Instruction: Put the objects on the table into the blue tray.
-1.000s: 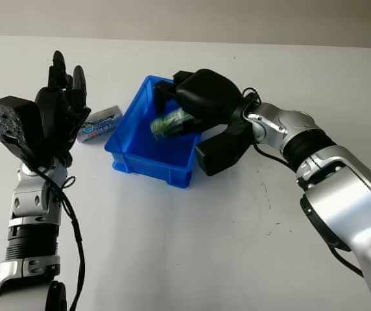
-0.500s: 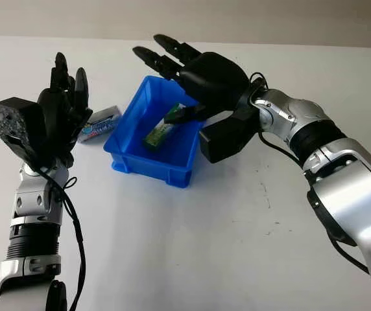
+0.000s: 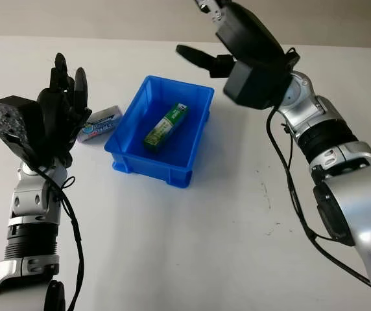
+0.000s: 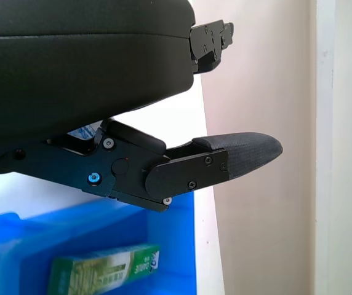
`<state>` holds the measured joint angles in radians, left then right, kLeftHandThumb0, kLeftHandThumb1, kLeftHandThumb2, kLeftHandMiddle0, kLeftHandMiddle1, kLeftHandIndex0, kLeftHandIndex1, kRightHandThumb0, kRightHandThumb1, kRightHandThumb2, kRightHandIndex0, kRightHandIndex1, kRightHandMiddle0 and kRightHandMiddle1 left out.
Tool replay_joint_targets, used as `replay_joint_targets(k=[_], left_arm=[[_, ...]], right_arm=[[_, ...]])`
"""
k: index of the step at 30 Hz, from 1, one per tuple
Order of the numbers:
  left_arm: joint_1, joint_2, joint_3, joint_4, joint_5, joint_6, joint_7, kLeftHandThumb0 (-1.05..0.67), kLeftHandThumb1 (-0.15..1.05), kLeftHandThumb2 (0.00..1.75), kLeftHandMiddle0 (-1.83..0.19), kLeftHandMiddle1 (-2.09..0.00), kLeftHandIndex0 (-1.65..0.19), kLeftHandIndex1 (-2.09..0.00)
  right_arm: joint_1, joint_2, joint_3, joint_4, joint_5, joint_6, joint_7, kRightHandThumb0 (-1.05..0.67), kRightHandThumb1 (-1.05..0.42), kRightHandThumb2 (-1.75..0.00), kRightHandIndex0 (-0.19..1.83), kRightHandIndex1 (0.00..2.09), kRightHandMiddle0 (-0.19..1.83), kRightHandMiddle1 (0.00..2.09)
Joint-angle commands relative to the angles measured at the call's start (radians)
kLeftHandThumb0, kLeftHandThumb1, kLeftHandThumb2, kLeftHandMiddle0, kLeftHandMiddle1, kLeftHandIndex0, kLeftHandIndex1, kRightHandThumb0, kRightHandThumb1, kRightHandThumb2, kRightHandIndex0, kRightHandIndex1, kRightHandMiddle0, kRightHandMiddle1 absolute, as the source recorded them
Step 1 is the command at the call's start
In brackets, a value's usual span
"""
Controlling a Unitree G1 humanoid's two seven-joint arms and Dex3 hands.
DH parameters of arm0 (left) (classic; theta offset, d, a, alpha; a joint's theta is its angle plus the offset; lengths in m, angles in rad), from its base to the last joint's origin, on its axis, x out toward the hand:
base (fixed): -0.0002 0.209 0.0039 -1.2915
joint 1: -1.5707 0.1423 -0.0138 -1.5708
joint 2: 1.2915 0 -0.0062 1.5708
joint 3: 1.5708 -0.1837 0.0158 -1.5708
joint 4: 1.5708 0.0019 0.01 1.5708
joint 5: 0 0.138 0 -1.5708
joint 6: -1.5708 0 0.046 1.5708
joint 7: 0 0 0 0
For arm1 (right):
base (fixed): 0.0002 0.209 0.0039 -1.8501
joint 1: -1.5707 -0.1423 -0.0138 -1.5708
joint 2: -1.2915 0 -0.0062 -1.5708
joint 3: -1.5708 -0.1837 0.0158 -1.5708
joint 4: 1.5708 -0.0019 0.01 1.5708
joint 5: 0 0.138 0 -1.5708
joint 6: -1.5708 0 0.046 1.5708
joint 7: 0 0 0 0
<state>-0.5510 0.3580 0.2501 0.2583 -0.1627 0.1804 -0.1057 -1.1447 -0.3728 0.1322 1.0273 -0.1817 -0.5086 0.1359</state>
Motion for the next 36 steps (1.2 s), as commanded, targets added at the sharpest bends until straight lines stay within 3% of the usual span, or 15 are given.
replay_joint_targets(k=[1,6,10,13,18,24,26,29,32,34,35,36], left_arm=[[-0.019,0.038,-0.002,-0.008,0.029,0.004,0.002,-0.73,1.05,0.6,0.19,0.0,0.19,0.0],[-0.034,0.084,-0.004,0.008,0.058,0.011,-0.013,-0.72,1.05,0.56,0.19,0.0,0.19,0.0],[-0.078,0.154,-0.026,0.044,0.114,0.062,-0.026,-0.72,1.05,0.51,0.19,0.0,0.19,0.0],[-0.115,0.211,-0.061,0.098,0.19,0.029,-0.026,-0.72,1.05,0.44,0.16,-0.03,0.13,-0.03],[-0.222,0.288,-0.121,0.221,0.281,0.017,-0.063,-0.69,1.03,0.15,0.06,-0.06,0.0,-0.08],[-0.378,0.378,-0.238,0.364,0.385,0.062,-0.215,-0.64,0.97,0.05,0.04,-0.06,-0.06,-0.09],[-0.43,0.404,-0.306,0.403,0.448,0.064,-0.274,-0.63,0.94,0.04,0.07,-0.05,-0.01,-0.06],[-0.468,0.417,-0.355,0.453,0.493,0.021,-0.33,-0.59,0.92,0.04,0.04,-0.07,-0.02,-0.06],[-0.526,0.406,-0.435,0.514,0.566,0.057,-0.393,-0.55,0.89,0.04,0.01,-0.05,0.04,-0.03],[-0.552,0.4,-0.481,0.549,0.603,0.039,-0.437,-0.58,0.85,0.05,-0.08,-0.69,0.09,-0.05],[-0.562,0.398,-0.508,0.564,0.625,0.022,-0.459,-0.59,0.84,0.05,-0.08,-0.83,0.1,-0.05],[-0.569,0.395,-0.533,0.578,0.648,0.001,-0.473,-0.66,0.84,0.05,-0.02,-1.26,0.09,-0.05]], right_arm=[[0.076,0.006,-0.084,-0.094,0.112,0.117,0.067,-0.83,-1.05,-0.63,-0.19,0.0,-0.19,0.0],[0.197,0.001,-0.189,-0.272,0.27,0.323,0.172,-0.8,-1.05,-0.63,-0.19,0.0,-0.19,0.0],[0.271,-0.024,-0.226,-0.348,0.301,0.442,0.203,-0.75,-1.05,-0.71,-0.19,0.0,-0.19,0.0],[0.312,-0.027,-0.249,-0.402,0.317,0.504,0.212,-0.73,-1.05,-0.75,-0.19,0.0,-0.19,0.0],[0.356,-0.022,-0.281,-0.464,0.335,0.583,0.194,-0.73,-1.05,-0.71,-0.19,0.0,-0.19,0.0],[0.382,-0.018,-0.298,-0.494,0.356,0.635,0.2,-0.73,-1.05,-0.71,-0.19,0.0,-0.19,0.0],[0.386,-0.013,-0.304,-0.5,0.368,0.65,0.203,-0.73,-1.05,-0.72,-0.19,0.0,-0.19,0.0],[0.39,-0.006,-0.307,-0.517,0.375,0.668,0.198,-0.73,-1.05,-0.74,-0.19,0.0,-0.19,0.0],[0.39,-0.001,-0.309,-0.534,0.382,0.679,0.192,-0.74,-1.05,-0.74,-0.19,0.0,-0.19,0.0],[0.389,-0.001,-0.309,-0.546,0.385,0.687,0.193,-0.74,-1.05,-0.75,-0.19,0.0,-0.19,0.0],[0.389,-0.001,-0.309,-0.553,0.385,0.693,0.19,-0.74,-1.05,-0.75,-0.19,0.0,-0.19,0.0],[0.388,-0.002,-0.308,-0.557,0.384,0.697,0.188,-0.74,-1.05,-0.75,-0.19,0.0,-0.19,0.0]])
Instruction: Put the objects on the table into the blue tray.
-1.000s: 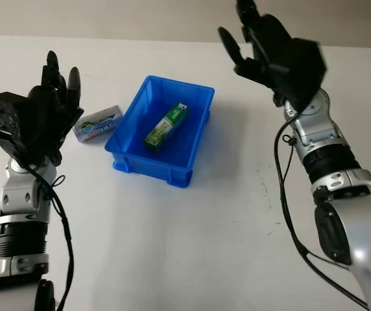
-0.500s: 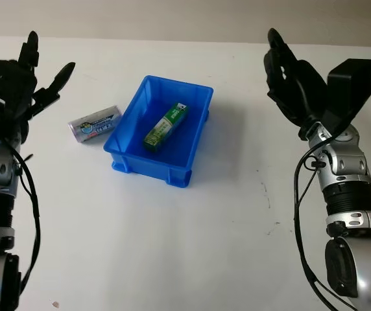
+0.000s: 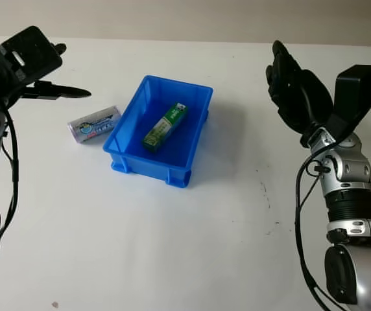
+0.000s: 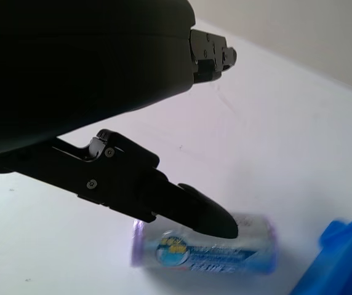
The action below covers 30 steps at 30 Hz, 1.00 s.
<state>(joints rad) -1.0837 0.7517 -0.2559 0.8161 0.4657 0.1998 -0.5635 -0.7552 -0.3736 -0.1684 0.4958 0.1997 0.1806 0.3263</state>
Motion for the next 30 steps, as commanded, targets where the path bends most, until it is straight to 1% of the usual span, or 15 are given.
replay_joint_targets(k=[1,3,6,9,10,12,13,16,17,19,23,25,27,28,30], left_arm=[[-0.039,-0.002,-0.052,0.029,0.044,-0.037,-0.019,-0.69,0.84,0.05,0.06,-1.61,0.09,-0.06],[-0.044,-0.008,-0.079,0.046,0.076,-0.061,-0.019,-0.73,0.85,0.05,0.05,-1.95,0.06,-0.07],[-0.062,-0.026,-0.12,0.091,0.121,-0.074,-0.024,-0.72,0.85,0.06,0.17,-1.95,0.05,-0.07],[-0.081,-0.037,-0.164,0.141,0.172,-0.104,-0.025,-0.78,0.88,0.06,0.19,-1.56,0.03,-0.07],[-0.088,-0.041,-0.172,0.155,0.182,-0.108,-0.026,-0.79,0.9,0.06,0.14,-0.88,0.03,-0.06],[-0.096,-0.052,-0.183,0.176,0.198,-0.105,-0.02,-0.79,0.92,0.06,0.05,-0.35,0.03,-0.06],[-0.097,-0.056,-0.184,0.182,0.201,-0.102,-0.015,-0.8,0.9,0.06,0.13,-0.96,0.02,-0.06],[-0.086,-0.068,-0.199,0.181,0.226,-0.097,0.01,-0.87,0.9,0.06,0.19,-1.54,-0.03,-0.07],[-0.081,-0.071,-0.202,0.18,0.229,-0.101,0.014,-0.88,0.91,0.06,0.19,-1.5,-0.04,-0.08],[-0.075,-0.078,-0.201,0.179,0.228,-0.097,0.018,-0.83,0.91,0.06,0.19,-1.14,-0.06,-0.08],[-0.053,-0.097,-0.19,0.184,0.216,-0.09,0.064,-0.78,0.91,0.06,0.15,-0.94,-0.11,-0.11],[-0.044,-0.104,-0.185,0.186,0.21,-0.093,0.098,-0.78,0.92,0.06,0.18,-1.34,-0.12,-0.41],[-0.036,-0.114,-0.172,0.198,0.198,-0.094,0.152,-0.81,0.93,0.05,0.19,-1.85,0.11,-1.4],[-0.033,-0.119,-0.162,0.206,0.187,-0.097,0.176,-0.81,0.92,0.05,0.16,-1.97,0.15,-1.72],[-0.03,-0.127,-0.144,0.223,0.165,-0.108,0.214,-0.78,0.91,0.05,0.18,-1.82,0.18,-1.43]], right_arm=[[-0.004,-0.001,-0.007,-0.027,0.002,0.01,-0.006,-0.75,-1.05,-0.75,-0.19,0.0,-0.19,0.0],[-0.008,0.001,-0.007,-0.028,-0.001,0.013,-0.012,-0.75,-1.05,-0.75,-0.19,0.0,-0.19,0.0],[-0.01,0.003,-0.006,-0.037,-0.002,0.02,-0.022,-0.74,-1.05,-0.76,-0.19,0.0,-0.19,0.0],[-0.01,0.003,-0.006,-0.043,0.0,0.021,-0.025,-0.74,-1.05,-0.76,-0.19,0.0,-0.19,0.0],[-0.01,0.004,-0.007,-0.044,0.002,0.023,-0.026,-0.74,-1.05,-0.75,-0.19,0.0,-0.19,0.0],[-0.011,0.004,-0.007,-0.046,0.002,0.024,-0.026,-0.74,-1.05,-0.75,-0.19,0.0,-0.19,0.0],[-0.011,0.004,-0.007,-0.047,0.001,0.023,-0.027,-0.74,-1.05,-0.75,-0.19,0.0,-0.19,0.0],[-0.012,0.002,-0.005,-0.047,-0.004,0.026,-0.031,-0.75,-1.05,-0.75,-0.19,0.0,-0.19,0.0],[-0.012,0.002,-0.005,-0.046,-0.003,0.023,-0.03,-0.75,-1.05,-0.74,-0.19,0.0,-0.19,0.0],[-0.012,0.003,-0.006,-0.04,0.0,0.016,-0.027,-0.76,-1.05,-0.73,-0.19,0.0,-0.19,0.0],[-0.013,0.004,-0.007,-0.039,0.003,0.018,-0.02,-0.75,-1.05,-0.73,-0.19,0.0,-0.19,0.0],[-0.012,0.003,-0.008,-0.037,0.003,0.016,-0.019,-0.75,-1.05,-0.74,-0.19,0.0,-0.19,0.0],[-0.012,0.002,-0.008,-0.038,0.003,0.018,-0.019,-0.75,-1.05,-0.74,-0.19,0.0,-0.19,0.0],[-0.01,0.002,-0.008,-0.041,0.002,0.017,-0.02,-0.75,-1.05,-0.74,-0.19,0.0,-0.19,0.0],[-0.006,0.001,-0.007,-0.045,-0.003,0.014,-0.025,-0.75,-1.05,-0.74,-0.19,0.0,-0.19,0.0]])
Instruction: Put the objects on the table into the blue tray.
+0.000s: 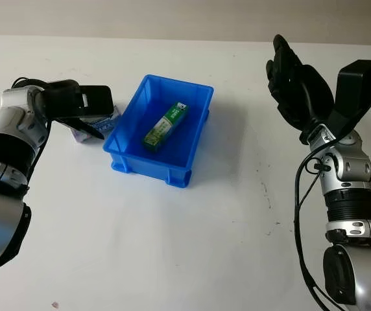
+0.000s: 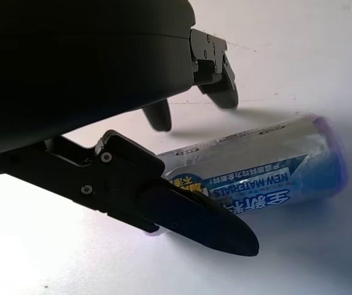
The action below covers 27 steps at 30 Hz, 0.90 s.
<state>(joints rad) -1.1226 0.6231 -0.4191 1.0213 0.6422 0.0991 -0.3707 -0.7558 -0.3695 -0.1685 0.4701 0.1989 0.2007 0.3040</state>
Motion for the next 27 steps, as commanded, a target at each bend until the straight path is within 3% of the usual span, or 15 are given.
replay_joint_targets(k=[1,2,4,5,7,9,12,14,16,17,18,19,20,25,27], left_arm=[[0.009,-0.002,0.025,0.027,-0.021,-0.011,0.034,-0.77,0.92,0.05,0.19,-1.83,0.19,-1.4],[0.007,-0.005,0.031,0.038,-0.03,-0.015,0.045,-0.76,0.92,0.05,0.19,-1.95,0.19,-1.45],[0.0,-0.013,0.044,0.064,-0.052,-0.01,0.062,-0.75,0.91,0.05,0.19,-1.93,0.19,-1.39],[-0.003,-0.016,0.046,0.074,-0.057,-0.009,0.071,-0.75,0.91,0.05,0.19,-1.85,0.19,-1.43],[-0.005,-0.018,0.044,0.089,-0.057,-0.016,0.093,-0.74,0.91,0.05,0.19,-1.57,0.19,-1.24],[-0.005,-0.02,0.034,0.096,-0.048,-0.015,0.116,-0.74,0.9,0.05,0.19,-1.84,0.19,-1.68],[-0.005,-0.027,0.026,0.106,-0.036,-0.006,0.141,-0.69,0.89,0.05,0.19,-1.69,0.18,-1.61],[0.0,-0.028,0.023,0.11,-0.031,-0.017,0.157,-0.65,0.87,0.05,0.15,-1.98,0.12,-1.97],[0.007,-0.025,0.011,0.114,-0.018,-0.037,0.166,-0.63,0.86,0.05,0.1,-2.06,0.05,-2.06],[0.007,-0.027,0.005,0.12,-0.011,-0.037,0.165,-0.61,0.86,0.05,0.11,-1.82,0.1,-1.86],[0.007,-0.029,-0.001,0.125,-0.005,-0.036,0.161,-0.59,0.85,0.05,0.03,-1.36,0.08,-1.39],[0.008,-0.03,-0.008,0.127,0.001,-0.038,0.159,-0.58,0.84,0.05,-0.04,-1.12,0.01,-1.13],[0.011,-0.03,-0.017,0.128,0.012,-0.041,0.16,-0.58,0.84,0.05,-0.09,-1.0,-0.03,-0.99],[0.019,-0.038,-0.057,0.134,0.055,-0.047,0.151,-0.58,0.81,0.05,-0.03,-1.16,-0.05,-0.82],[0.022,-0.042,-0.071,0.14,0.069,-0.054,0.148,-0.58,0.8,0.05,-0.08,-1.09,-0.09,-0.74]], right_arm=[[-0.004,-0.003,-0.007,-0.02,-0.003,-0.006,-0.004,-0.75,-1.05,-0.74,-0.19,0.0,-0.19,0.0],[-0.003,-0.003,-0.007,-0.022,-0.003,-0.004,-0.005,-0.75,-1.05,-0.73,-0.19,0.0,-0.19,0.0],[-0.002,-0.004,-0.007,-0.021,-0.001,-0.006,-0.001,-0.75,-1.05,-0.73,-0.19,0.0,-0.19,0.0],[-0.002,-0.004,-0.007,-0.021,-0.002,-0.006,-0.001,-0.75,-1.05,-0.73,-0.19,0.0,-0.19,0.0],[0.0,-0.007,-0.007,-0.025,-0.002,-0.003,0.0,-0.74,-1.05,-0.74,-0.19,0.0,-0.19,0.0],[0.003,-0.011,-0.008,-0.03,0.0,0.0,0.007,-0.75,-1.05,-0.74,-0.19,0.0,-0.19,0.0],[0.008,-0.011,-0.013,-0.039,0.001,-0.001,0.004,-0.75,-1.05,-0.73,-0.19,0.0,-0.19,0.0],[0.01,-0.008,-0.017,-0.043,0.003,-0.001,-0.001,-0.75,-1.05,-0.71,-0.19,0.0,-0.19,0.0],[0.011,-0.008,-0.02,-0.047,0.006,0.003,-0.003,-0.75,-1.05,-0.71,-0.19,0.0,-0.19,0.0],[0.011,-0.009,-0.02,-0.049,0.005,0.004,-0.004,-0.75,-1.05,-0.71,-0.19,0.0,-0.19,0.0],[0.012,-0.009,-0.021,-0.053,0.004,0.005,-0.007,-0.76,-1.05,-0.71,-0.19,0.0,-0.19,0.0],[0.012,-0.01,-0.021,-0.055,0.002,0.005,-0.007,-0.76,-1.05,-0.7,-0.19,0.0,-0.19,0.0],[0.013,-0.011,-0.021,-0.057,0.001,0.004,-0.006,-0.76,-1.05,-0.7,-0.19,0.0,-0.19,0.0],[0.01,-0.011,-0.023,-0.061,0.005,0.01,-0.001,-0.75,-1.05,-0.7,-0.19,0.0,-0.19,0.0],[0.009,-0.01,-0.023,-0.06,0.006,0.01,0.001,-0.75,-1.05,-0.71,-0.19,0.0,-0.19,0.0]])
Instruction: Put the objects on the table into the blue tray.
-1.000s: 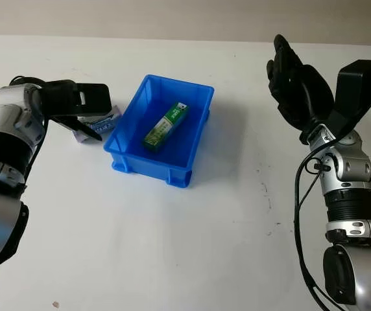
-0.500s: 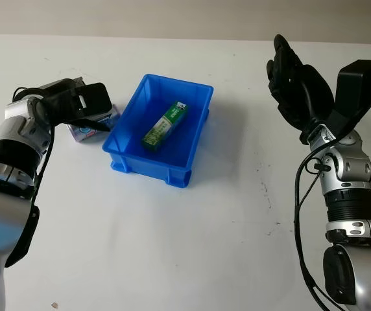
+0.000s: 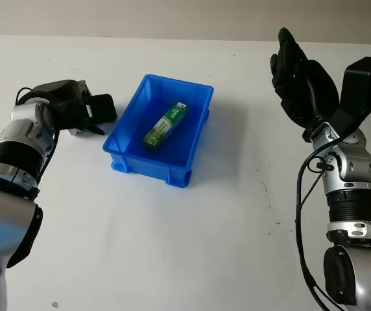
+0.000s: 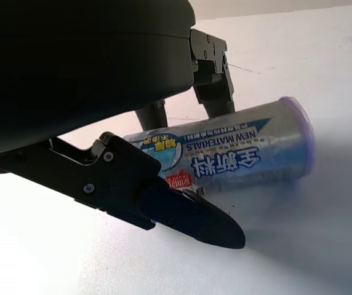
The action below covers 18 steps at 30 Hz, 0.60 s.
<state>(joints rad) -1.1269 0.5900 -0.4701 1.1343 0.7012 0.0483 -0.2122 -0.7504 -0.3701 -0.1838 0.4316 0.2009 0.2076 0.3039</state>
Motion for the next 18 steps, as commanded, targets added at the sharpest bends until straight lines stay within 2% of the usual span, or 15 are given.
replay_joint_targets(k=[1,2,5,7,9,11,15,16,17,18], left_arm=[[0.027,-0.012,-0.026,0.031,0.015,0.001,-0.015,-0.56,0.79,0.05,-0.13,-1.2,-0.18,-0.72],[0.028,-0.015,-0.027,0.034,0.016,0.003,-0.021,-0.55,0.8,0.05,-0.14,-1.34,-0.22,-0.76],[0.035,-0.019,-0.021,0.033,0.005,-0.001,-0.035,-0.4,0.88,0.07,-0.48,-1.42,-0.39,-0.98],[0.045,-0.01,-0.011,0.016,-0.009,-0.026,-0.04,-0.34,0.94,0.08,-0.56,-1.46,-0.4,-1.03],[0.045,-0.007,0.003,0.005,-0.025,-0.03,-0.042,-0.29,1.01,0.06,-0.46,-1.6,-0.3,-1.19],[0.037,-0.008,0.016,0.003,-0.038,-0.015,-0.037,-0.28,1.04,0.07,-0.29,-1.79,-0.1,-1.16],[0.022,0.001,0.033,0.0,-0.056,-0.014,-0.027,-0.28,1.05,0.12,-0.16,-1.82,-0.15,-1.29],[0.021,0.006,0.036,0.0,-0.057,-0.025,-0.015,-0.31,1.05,0.18,-0.16,-1.75,-0.18,-1.33],[0.02,0.013,0.037,0.0,-0.057,-0.041,-0.002,-0.32,1.05,0.25,-0.19,-1.71,-0.2,-1.41],[0.017,0.019,0.029,-0.002,-0.045,-0.049,0.014,-0.35,1.05,0.33,-0.18,-1.94,-0.14,-1.72]], right_arm=[[0.003,-0.008,-0.009,-0.02,0.005,0.0,0.004,-0.75,-1.05,-0.71,-0.19,0.0,-0.19,0.0],[0.003,-0.007,-0.009,-0.019,0.004,-0.003,0.003,-0.75,-1.05,-0.71,-0.19,0.0,-0.19,0.0],[0.003,-0.004,-0.01,-0.018,0.003,-0.007,0.001,-0.74,-1.05,-0.71,-0.19,0.0,-0.19,0.0],[0.003,-0.004,-0.008,-0.015,0.001,-0.009,0.001,-0.74,-1.05,-0.72,-0.19,0.0,-0.19,0.0],[0.001,-0.005,-0.008,-0.01,0.003,-0.009,0.005,-0.74,-1.05,-0.72,-0.19,0.0,-0.19,0.0],[-0.002,-0.003,-0.009,-0.004,0.003,-0.005,0.004,-0.75,-1.05,-0.71,-0.19,0.0,-0.19,0.0],[-0.005,-0.003,-0.008,0.008,0.001,-0.008,0.003,-0.76,-1.05,-0.71,-0.19,0.0,-0.19,0.0],[-0.005,-0.001,-0.009,0.01,0.001,-0.01,0.003,-0.75,-1.05,-0.71,-0.19,0.0,-0.19,0.0],[-0.005,0.0,-0.008,0.01,0.0,-0.01,0.0,-0.75,-1.05,-0.71,-0.19,0.0,-0.19,0.0],[-0.004,0.0,-0.007,0.011,0.0,-0.012,0.0,-0.75,-1.05,-0.71,-0.19,0.0,-0.19,0.0]])
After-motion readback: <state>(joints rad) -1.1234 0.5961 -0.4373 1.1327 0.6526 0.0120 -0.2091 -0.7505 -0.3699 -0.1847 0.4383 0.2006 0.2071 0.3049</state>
